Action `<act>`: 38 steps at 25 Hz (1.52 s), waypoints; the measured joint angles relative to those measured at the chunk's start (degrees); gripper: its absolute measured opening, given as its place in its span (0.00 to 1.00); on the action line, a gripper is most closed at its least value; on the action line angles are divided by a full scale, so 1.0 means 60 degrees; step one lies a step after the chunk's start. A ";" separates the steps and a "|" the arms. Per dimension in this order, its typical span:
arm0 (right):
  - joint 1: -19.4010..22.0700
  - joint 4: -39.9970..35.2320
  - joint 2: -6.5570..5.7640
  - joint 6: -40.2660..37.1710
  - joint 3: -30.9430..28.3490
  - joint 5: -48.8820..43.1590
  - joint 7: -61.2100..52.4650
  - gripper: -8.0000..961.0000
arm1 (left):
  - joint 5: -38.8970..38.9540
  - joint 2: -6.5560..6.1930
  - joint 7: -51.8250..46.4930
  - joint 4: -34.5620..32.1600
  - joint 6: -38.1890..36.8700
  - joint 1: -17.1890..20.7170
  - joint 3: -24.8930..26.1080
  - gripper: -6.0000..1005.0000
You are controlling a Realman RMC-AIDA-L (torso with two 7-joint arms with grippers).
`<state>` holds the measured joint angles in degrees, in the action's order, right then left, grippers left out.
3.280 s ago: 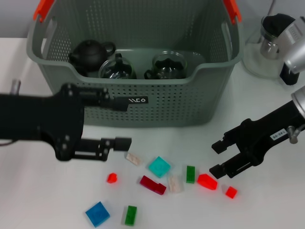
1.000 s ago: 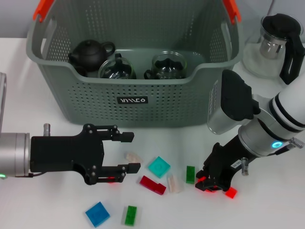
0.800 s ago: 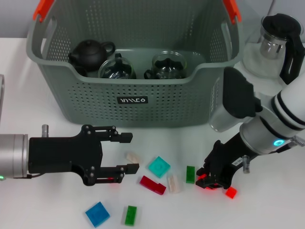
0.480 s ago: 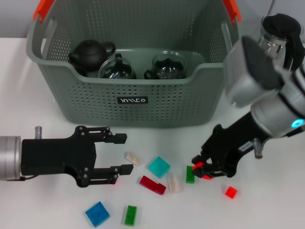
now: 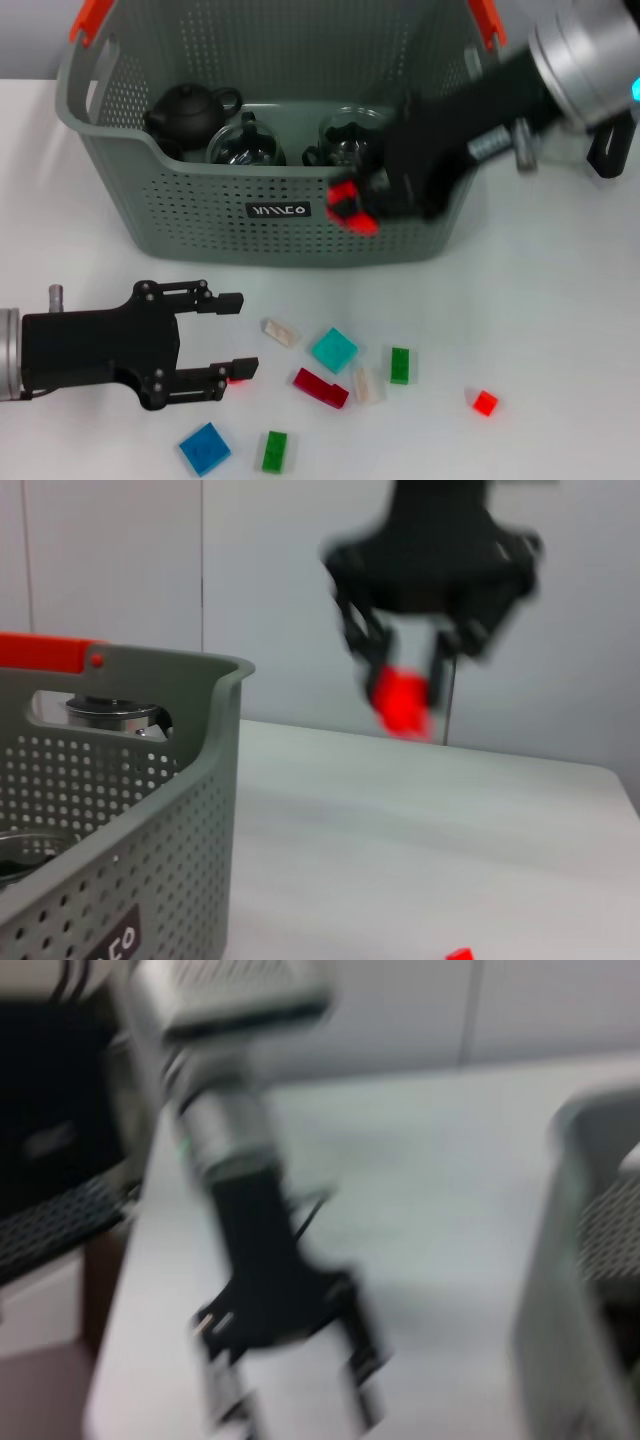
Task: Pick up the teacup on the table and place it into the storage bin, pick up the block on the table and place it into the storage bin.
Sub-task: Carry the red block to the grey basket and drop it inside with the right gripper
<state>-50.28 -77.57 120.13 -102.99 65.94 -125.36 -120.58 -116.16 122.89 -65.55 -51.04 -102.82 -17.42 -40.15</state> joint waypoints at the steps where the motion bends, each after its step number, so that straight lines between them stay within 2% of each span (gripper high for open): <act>1: -0.0170 -0.0048 0.0001 0.0154 -0.0176 -0.0001 -0.0083 0.22 | -0.0035 -0.0002 0.0009 0.0001 -0.0051 0.0001 0.0022 0.67; 6: -0.0698 0.0113 0.0004 0.1499 -0.0602 -0.0049 -0.0221 0.22 | -0.0148 -0.0014 0.0025 0.0016 -0.0145 0.0003 0.0048 0.67; 11: -0.0996 0.1354 0.0004 0.3362 -0.0257 -0.0390 -0.0337 0.22 | -0.0188 -0.0036 0.0027 0.0112 -0.0014 -0.0050 0.0150 0.68; 15: -0.1239 0.2477 0.0003 0.4342 -0.0017 -0.0630 -0.0316 0.22 | -0.0242 -0.0060 0.0027 0.0107 -0.0027 -0.0060 0.0269 0.68; 22: -0.1522 0.3814 -0.0041 0.5206 -0.0004 -0.0701 -0.0196 0.22 | -0.0427 -0.0167 -0.0192 0.0108 -0.0047 -0.0157 0.0702 0.69; 27: -0.1564 0.3967 -0.0040 0.5341 0.0011 -0.0780 -0.0336 0.22 | -0.0502 -0.0226 -0.0186 0.0066 -0.0131 -0.0179 0.1039 0.85; 37: -0.1603 0.4293 -0.0075 0.6673 -0.0086 -0.1469 -0.0724 0.23 | -0.0547 -0.0235 -0.0150 0.0113 -0.0053 -0.0114 0.1171 0.88; 38: -0.1609 0.4317 -0.0086 0.6745 -0.0093 -0.1461 -0.0721 0.26 | -0.0548 -0.0235 -0.0149 0.0113 -0.0052 -0.0105 0.1176 0.88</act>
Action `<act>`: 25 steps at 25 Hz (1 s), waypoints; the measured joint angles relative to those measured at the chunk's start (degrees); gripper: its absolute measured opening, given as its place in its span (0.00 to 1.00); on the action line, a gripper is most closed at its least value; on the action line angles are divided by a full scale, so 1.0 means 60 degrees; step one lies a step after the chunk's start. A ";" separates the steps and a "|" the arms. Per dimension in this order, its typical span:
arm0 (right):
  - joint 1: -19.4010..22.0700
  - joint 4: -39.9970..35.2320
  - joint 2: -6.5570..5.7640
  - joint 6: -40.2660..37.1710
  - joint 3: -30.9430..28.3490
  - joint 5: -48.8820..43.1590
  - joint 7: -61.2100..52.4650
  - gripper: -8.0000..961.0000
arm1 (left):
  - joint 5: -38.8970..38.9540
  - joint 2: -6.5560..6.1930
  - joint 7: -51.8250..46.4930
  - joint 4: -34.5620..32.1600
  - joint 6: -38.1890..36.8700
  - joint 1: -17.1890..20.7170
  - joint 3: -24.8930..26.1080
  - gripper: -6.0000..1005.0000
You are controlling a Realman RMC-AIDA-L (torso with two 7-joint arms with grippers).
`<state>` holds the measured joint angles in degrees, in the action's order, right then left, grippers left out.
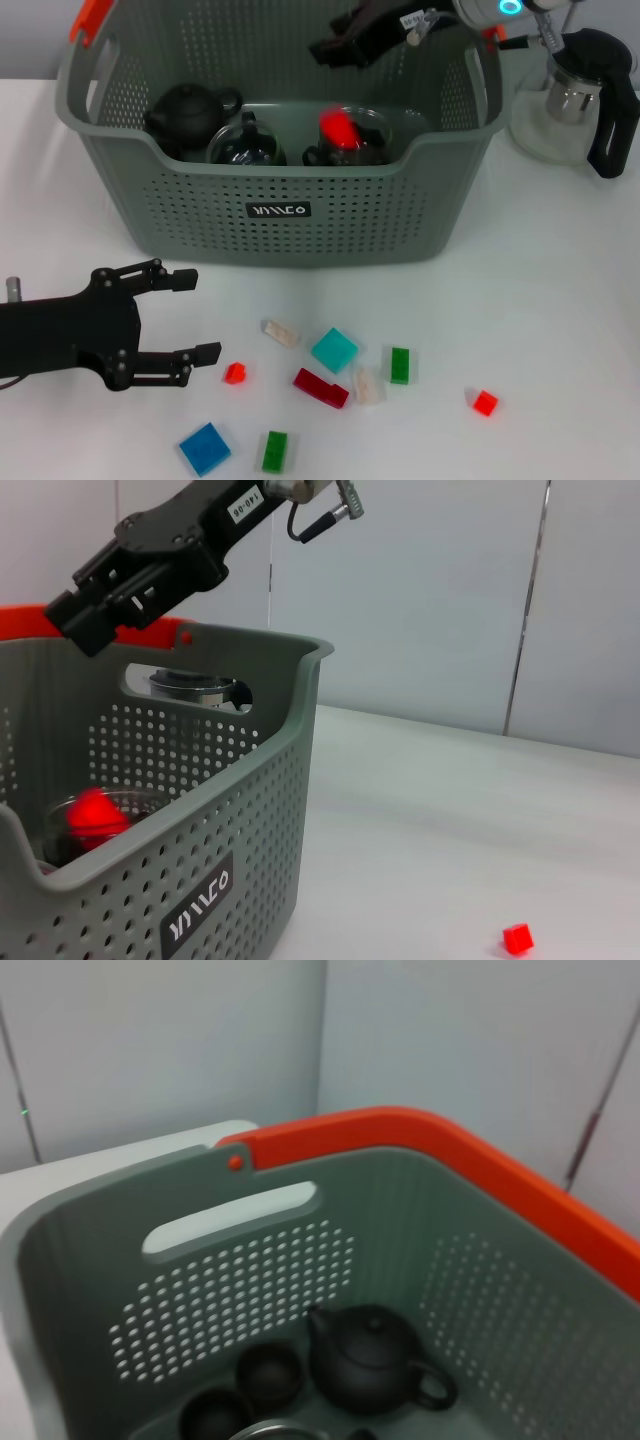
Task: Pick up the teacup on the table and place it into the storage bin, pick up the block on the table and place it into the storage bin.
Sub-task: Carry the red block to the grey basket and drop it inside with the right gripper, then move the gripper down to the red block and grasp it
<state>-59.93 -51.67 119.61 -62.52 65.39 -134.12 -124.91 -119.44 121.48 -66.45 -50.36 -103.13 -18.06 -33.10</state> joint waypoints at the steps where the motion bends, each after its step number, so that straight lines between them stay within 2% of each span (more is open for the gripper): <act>1: -0.0002 0.0013 -0.0007 0.0041 -0.0005 0.0007 0.0003 0.28 | -0.0001 0.0003 0.0000 0.0000 0.0001 0.0010 0.0004 0.88; 7: 0.0207 -0.0687 0.0019 -0.0344 -0.0042 0.0250 -0.0006 0.45 | -0.0002 0.0013 0.0001 -0.0010 -0.0006 0.0023 0.0012 0.88; 10: 0.0560 -0.1397 -0.0016 -0.1000 -0.0194 0.0958 0.0190 0.58 | -0.0002 0.0013 0.0035 -0.0005 -0.0009 0.0022 0.0012 0.88; 15: 0.1329 -0.2571 -0.0185 -0.3224 -0.0942 0.2895 0.0861 0.78 | -0.0001 0.0036 0.0084 0.0000 -0.0082 0.0030 0.0007 0.88; 18: 0.1875 -0.3355 -0.0266 -0.4450 -0.1094 0.3268 0.0894 0.90 | 0.0016 0.0043 0.0118 0.0000 -0.0097 0.0052 0.0008 0.88; 22: 0.2667 -0.4542 -0.0251 -0.5897 -0.0863 0.2839 0.0951 0.94 | 0.0015 0.0062 0.0288 0.0013 -0.0097 0.0078 0.0009 0.88; 25: 0.3031 -0.5201 -0.0154 -0.7015 -0.0790 0.1984 0.0761 0.96 | 0.0011 0.0070 0.0317 0.0015 -0.0097 0.0091 0.0008 0.87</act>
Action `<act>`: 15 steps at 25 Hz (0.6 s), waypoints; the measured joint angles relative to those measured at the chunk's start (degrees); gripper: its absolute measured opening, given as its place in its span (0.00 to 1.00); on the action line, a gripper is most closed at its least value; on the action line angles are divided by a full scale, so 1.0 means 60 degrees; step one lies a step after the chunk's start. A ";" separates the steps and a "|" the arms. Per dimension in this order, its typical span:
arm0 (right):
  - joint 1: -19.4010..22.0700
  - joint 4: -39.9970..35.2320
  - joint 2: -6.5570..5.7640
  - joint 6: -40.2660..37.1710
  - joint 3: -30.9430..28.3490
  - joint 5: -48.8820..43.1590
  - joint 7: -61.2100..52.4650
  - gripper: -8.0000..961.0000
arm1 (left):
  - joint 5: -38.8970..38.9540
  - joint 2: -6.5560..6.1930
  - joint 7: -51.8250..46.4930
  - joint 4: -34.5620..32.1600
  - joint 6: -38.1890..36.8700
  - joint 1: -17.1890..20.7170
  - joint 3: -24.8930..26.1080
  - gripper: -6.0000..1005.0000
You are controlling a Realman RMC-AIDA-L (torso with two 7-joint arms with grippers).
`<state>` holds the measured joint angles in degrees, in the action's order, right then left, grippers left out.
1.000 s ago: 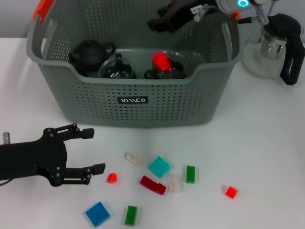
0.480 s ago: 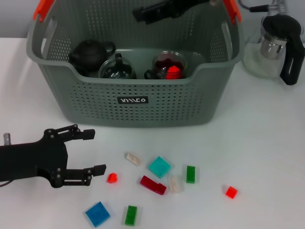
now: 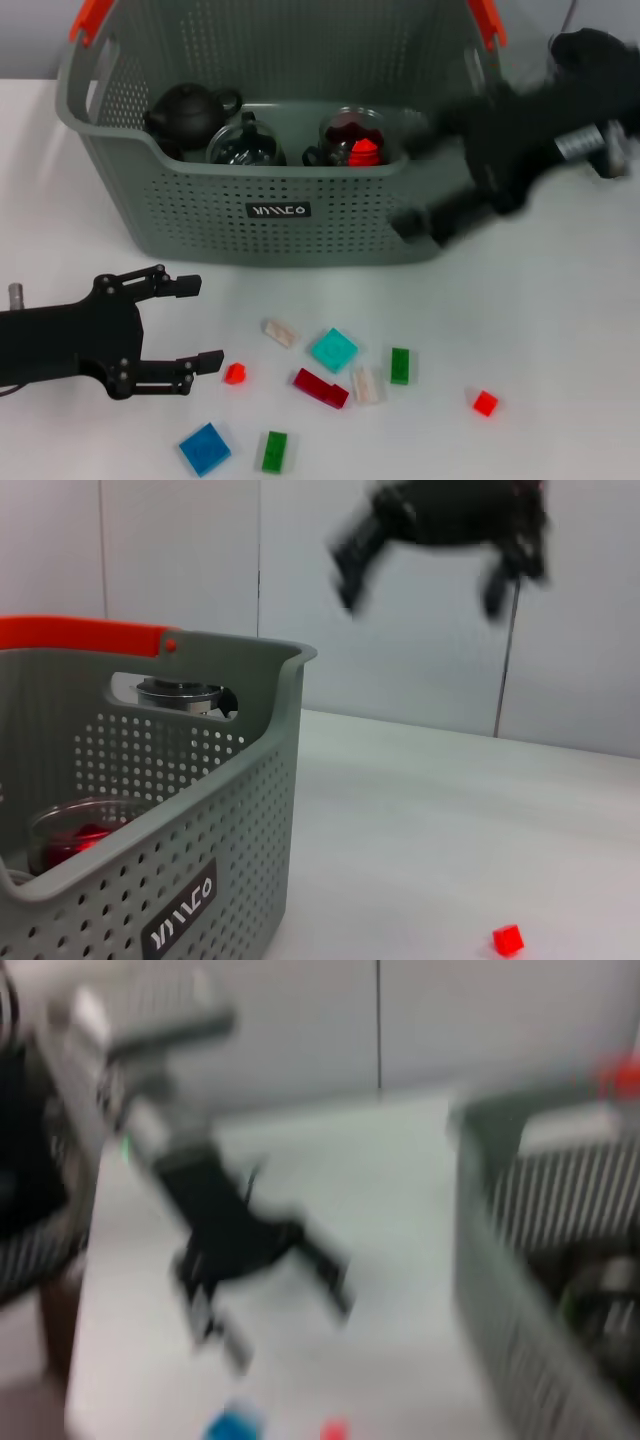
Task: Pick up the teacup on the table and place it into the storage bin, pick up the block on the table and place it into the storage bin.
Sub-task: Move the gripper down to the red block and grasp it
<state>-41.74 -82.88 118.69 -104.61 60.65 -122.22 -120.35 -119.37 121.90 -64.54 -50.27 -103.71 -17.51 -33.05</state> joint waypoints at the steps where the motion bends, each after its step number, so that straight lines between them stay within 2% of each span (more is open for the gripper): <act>1: 0.0075 -0.0138 0.0045 -0.0407 0.0002 -0.0364 -0.0143 0.95 | -0.0001 0.0000 0.0000 0.0000 -0.0001 0.0004 0.0000 0.87; 6: 0.0252 -0.0175 0.0219 -0.1434 0.0319 -0.2160 -0.0771 0.95 | 0.0044 0.0001 0.0000 0.0000 0.0022 0.0015 0.0000 0.87; 10: 0.0471 0.0181 0.0242 -0.1332 0.1046 -0.3009 -0.1095 0.95 | 0.0061 0.0012 -0.0008 -0.0002 0.0072 0.0018 0.0001 0.87; 15: 0.0501 0.1017 0.0249 -0.0836 0.1825 -0.3332 -0.1342 0.95 | 0.0078 0.0026 -0.0003 0.0144 0.0136 0.0001 0.0000 0.87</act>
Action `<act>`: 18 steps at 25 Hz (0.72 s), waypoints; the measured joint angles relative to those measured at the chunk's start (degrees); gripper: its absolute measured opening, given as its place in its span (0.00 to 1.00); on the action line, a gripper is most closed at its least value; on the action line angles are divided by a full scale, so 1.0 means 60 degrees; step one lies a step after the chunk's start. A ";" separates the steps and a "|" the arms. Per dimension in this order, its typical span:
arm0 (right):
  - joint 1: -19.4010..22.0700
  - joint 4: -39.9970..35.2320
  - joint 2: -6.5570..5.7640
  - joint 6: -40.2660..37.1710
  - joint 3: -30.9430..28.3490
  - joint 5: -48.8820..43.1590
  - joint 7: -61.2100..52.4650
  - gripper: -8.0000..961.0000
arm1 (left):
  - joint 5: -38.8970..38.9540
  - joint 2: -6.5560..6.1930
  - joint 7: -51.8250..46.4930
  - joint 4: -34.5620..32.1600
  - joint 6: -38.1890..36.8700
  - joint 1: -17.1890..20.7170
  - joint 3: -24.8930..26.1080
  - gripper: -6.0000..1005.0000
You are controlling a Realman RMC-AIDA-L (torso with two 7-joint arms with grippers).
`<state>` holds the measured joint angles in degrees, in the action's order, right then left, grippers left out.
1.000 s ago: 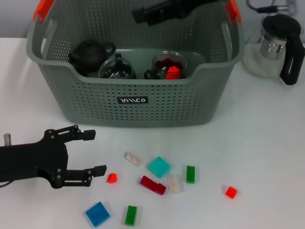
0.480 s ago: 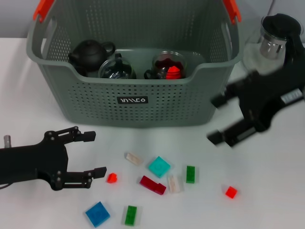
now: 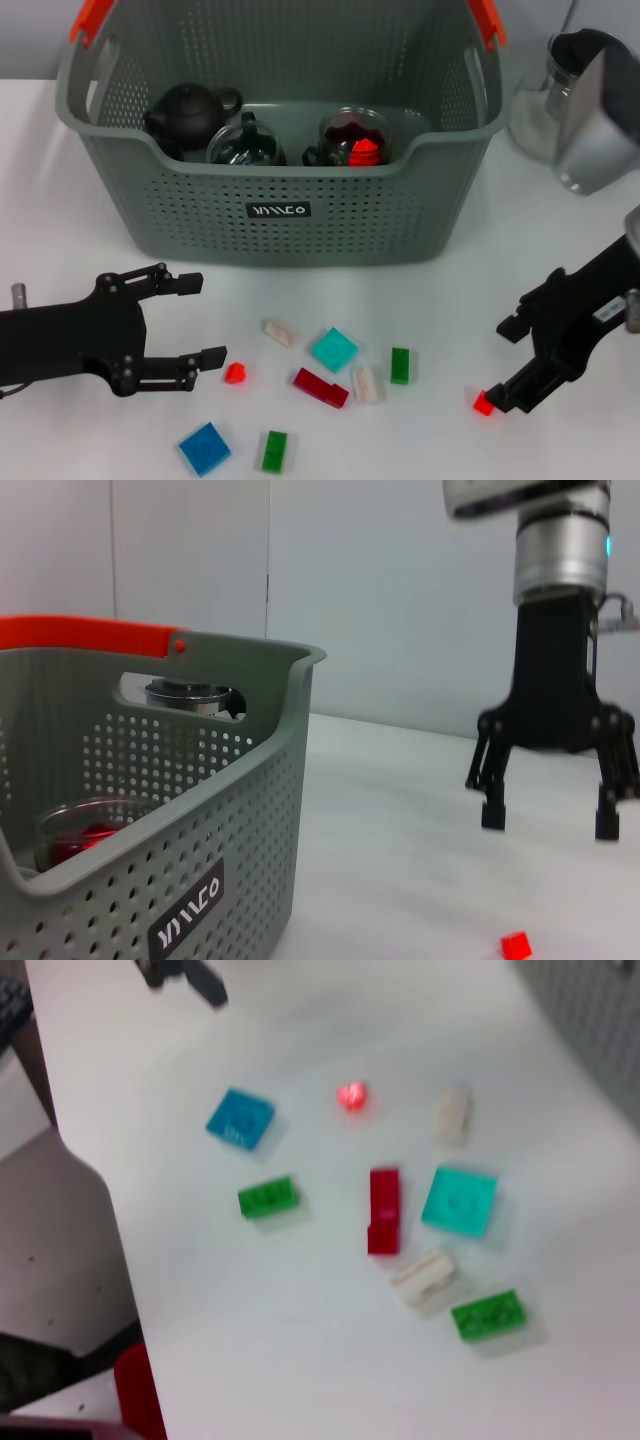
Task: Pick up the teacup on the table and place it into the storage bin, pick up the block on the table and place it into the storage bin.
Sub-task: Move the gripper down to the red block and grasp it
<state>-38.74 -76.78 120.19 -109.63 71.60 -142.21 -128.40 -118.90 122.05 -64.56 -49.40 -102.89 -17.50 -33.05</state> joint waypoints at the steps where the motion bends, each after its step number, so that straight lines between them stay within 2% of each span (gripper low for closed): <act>1: -0.0020 0.0204 -0.0001 0.0166 0.0195 -0.0032 -0.0036 0.95 | 0.0000 -0.0005 0.0003 0.0064 0.0033 -0.0016 0.0001 0.87; 12: -0.0455 0.2288 0.0017 0.2166 0.2090 -0.0215 -0.0262 0.92 | 0.0001 0.0014 0.0016 0.0371 0.0219 -0.0029 0.0001 0.87; 18: -0.0502 0.2464 0.0021 0.2701 0.2674 -0.0344 -0.0491 0.87 | 0.0000 0.0032 0.0020 0.0448 0.0232 -0.0008 0.0000 0.87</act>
<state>-41.75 -61.99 120.32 -93.42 87.64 -144.28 -131.34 -118.91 122.25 -64.44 -46.72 -101.50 -17.55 -33.05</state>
